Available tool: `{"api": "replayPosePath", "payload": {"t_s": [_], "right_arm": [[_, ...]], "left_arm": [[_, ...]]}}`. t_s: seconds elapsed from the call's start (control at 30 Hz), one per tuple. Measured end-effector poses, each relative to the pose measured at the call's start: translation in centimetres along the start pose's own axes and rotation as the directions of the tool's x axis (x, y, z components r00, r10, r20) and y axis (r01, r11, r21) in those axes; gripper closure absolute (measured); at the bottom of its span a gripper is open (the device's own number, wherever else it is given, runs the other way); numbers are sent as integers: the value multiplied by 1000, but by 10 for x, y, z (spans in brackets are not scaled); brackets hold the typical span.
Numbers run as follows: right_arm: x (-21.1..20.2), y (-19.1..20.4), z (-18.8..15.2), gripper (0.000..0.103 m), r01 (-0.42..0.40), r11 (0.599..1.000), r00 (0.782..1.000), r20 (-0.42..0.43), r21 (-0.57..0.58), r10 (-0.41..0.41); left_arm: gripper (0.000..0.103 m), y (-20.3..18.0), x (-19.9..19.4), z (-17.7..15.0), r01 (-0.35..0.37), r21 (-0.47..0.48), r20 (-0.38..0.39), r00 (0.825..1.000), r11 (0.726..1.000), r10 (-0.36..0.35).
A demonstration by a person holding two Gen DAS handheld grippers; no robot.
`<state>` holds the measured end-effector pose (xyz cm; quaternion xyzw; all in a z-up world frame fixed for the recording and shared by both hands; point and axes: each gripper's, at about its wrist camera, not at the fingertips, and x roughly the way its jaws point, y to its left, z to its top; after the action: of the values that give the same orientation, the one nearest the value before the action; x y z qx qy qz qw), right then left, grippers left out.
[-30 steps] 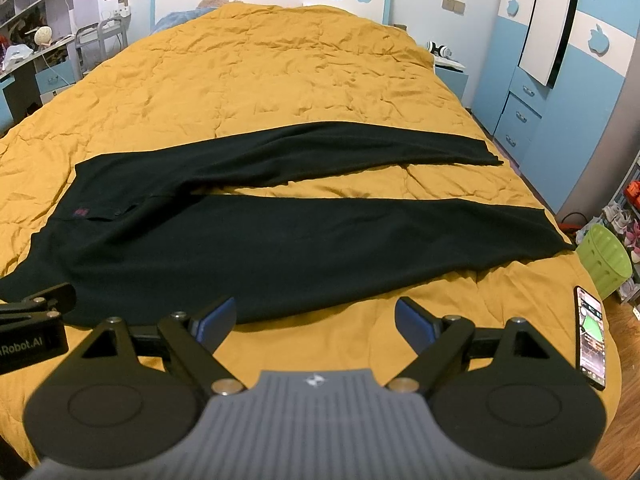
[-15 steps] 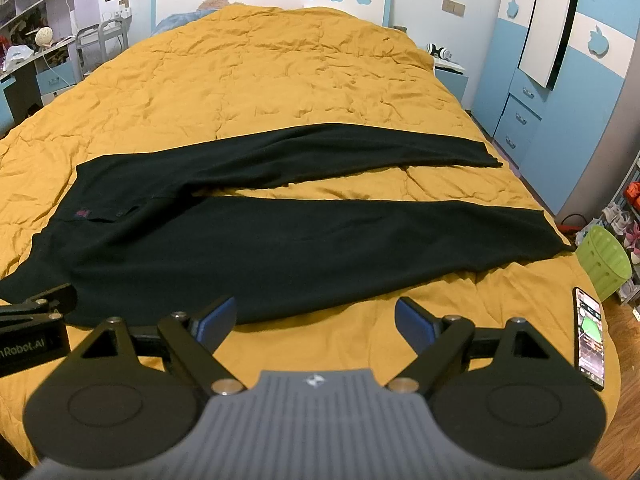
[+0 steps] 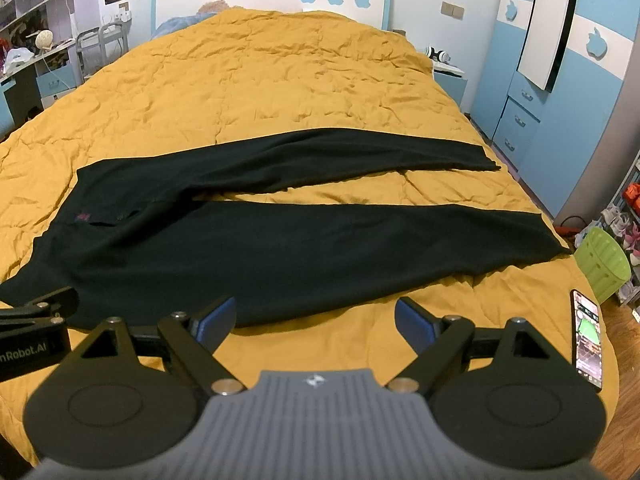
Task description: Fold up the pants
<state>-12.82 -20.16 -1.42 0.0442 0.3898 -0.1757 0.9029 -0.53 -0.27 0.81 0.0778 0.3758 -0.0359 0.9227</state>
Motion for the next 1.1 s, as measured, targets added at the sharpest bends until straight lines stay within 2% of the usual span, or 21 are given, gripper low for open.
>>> {"api": "replayPosePath", "payload": {"t_s": [0.63,0.73,0.93,1.0,1.1], "right_arm": [[9,-4,2,20,0,1000,1000,-13,5,0],[16,-10,3,20,-29,1000,1000,-2,3,29],[46,-53,1,20,-45,999,998,33,18,45],[61,-76,-1,20,-68,996,998,19,65,67],[88,-117,-4,20,-88,976,995,-18,197,94]], "left_arm": [[0,0,10,-3,0,2,-21,1000,1000,0],[0,7,16,-7,6,-16,-20,1000,1000,-6],[0,44,33,-23,15,-79,-49,999,997,-19],[0,63,41,-30,10,-119,-54,998,993,-17],[0,86,53,-37,-39,-177,-73,997,983,26]]}}
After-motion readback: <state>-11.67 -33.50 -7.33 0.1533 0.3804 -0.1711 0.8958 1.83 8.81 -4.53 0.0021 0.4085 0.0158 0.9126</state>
